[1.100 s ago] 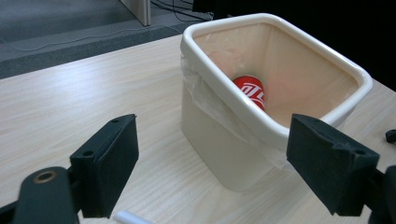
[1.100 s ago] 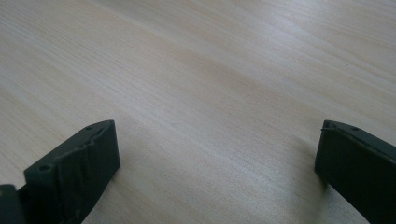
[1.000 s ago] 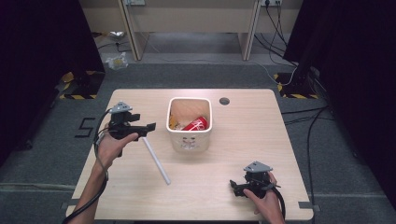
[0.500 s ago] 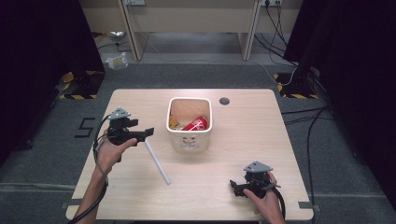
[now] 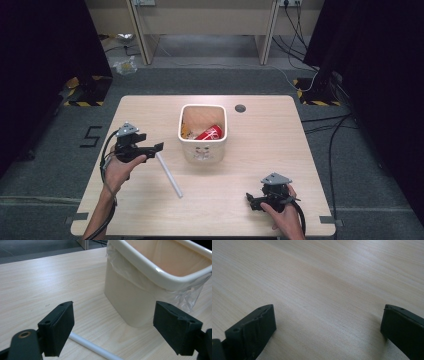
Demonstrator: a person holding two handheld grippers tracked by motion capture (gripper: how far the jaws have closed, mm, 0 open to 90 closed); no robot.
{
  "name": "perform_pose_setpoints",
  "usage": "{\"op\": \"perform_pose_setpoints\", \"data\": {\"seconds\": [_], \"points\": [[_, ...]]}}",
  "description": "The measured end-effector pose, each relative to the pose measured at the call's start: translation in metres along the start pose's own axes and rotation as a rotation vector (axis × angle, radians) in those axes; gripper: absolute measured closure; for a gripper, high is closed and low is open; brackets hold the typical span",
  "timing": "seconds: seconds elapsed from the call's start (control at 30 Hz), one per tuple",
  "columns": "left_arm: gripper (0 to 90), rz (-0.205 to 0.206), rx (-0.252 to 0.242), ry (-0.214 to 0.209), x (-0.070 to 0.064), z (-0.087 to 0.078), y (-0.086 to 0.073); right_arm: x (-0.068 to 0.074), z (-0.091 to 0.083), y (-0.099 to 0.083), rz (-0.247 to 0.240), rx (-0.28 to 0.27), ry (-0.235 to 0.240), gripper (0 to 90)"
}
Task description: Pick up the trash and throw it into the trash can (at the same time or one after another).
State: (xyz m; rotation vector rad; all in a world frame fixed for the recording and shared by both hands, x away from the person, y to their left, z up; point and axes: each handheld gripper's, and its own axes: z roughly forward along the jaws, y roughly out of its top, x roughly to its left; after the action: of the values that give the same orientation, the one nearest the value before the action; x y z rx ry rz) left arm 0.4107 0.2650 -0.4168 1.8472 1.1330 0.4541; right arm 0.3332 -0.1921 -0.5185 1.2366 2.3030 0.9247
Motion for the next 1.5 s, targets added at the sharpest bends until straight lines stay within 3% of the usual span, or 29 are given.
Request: {"op": "perform_pose_setpoints", "data": {"seconds": [0.5, 0.8, 1.23, 1.5], "points": [[16.8, 0.009, 0.033, 0.020, -0.006, 0.011, -0.023, 0.000, 0.000, 0.000, 0.000, 0.000, 0.000, 0.2], [16.8, 0.015, 0.089, 0.015, -0.011, 0.026, -0.038, 0.000, 0.000, 0.000, 0.000, 0.000, 0.000, 0.2], [17.0, 0.016, 0.150, 0.040, -0.014, 0.040, -0.055, 0.000, 0.000, 0.000, -0.001, 0.000, 0.001, 0.2], [18.1, -0.003, 0.195, 0.031, -0.014, 0.052, -0.067, 0.000, 0.000, 0.000, -0.001, 0.000, 0.002, 0.2]]}}
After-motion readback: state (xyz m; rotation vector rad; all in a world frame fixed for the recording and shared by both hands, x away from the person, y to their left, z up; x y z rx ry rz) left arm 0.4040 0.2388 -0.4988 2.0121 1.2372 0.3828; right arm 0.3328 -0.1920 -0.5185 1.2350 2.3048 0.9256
